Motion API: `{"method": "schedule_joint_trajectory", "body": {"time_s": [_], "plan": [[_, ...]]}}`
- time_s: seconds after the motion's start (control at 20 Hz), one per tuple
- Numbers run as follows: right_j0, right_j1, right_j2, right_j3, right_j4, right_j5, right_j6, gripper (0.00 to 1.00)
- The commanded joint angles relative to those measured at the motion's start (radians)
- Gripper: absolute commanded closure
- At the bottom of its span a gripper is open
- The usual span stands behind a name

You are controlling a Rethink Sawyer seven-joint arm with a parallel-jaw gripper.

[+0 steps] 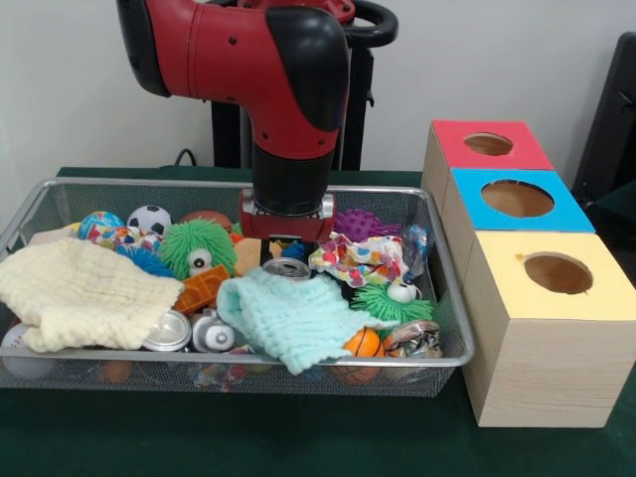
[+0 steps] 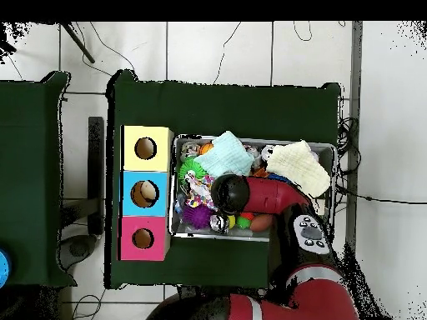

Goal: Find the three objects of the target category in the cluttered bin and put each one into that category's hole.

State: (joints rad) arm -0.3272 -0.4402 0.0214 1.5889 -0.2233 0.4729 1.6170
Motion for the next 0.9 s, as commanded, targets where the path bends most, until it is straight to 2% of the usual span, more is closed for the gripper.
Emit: {"method": "schedule_joint_trajectory", "body": {"time_s": [0.05, 0.3, 0.9], "plan": [[-0.007, 0.027, 0.053, -0.082, -0.008, 0.01, 0.063, 1.0], [-0.019, 0.017, 0.057, -0.057, -0.009, -0.007, 0.062, 1.0], [-0.018, 0.017, 0.062, -0.062, -0.008, -0.006, 0.059, 1.0]]}}
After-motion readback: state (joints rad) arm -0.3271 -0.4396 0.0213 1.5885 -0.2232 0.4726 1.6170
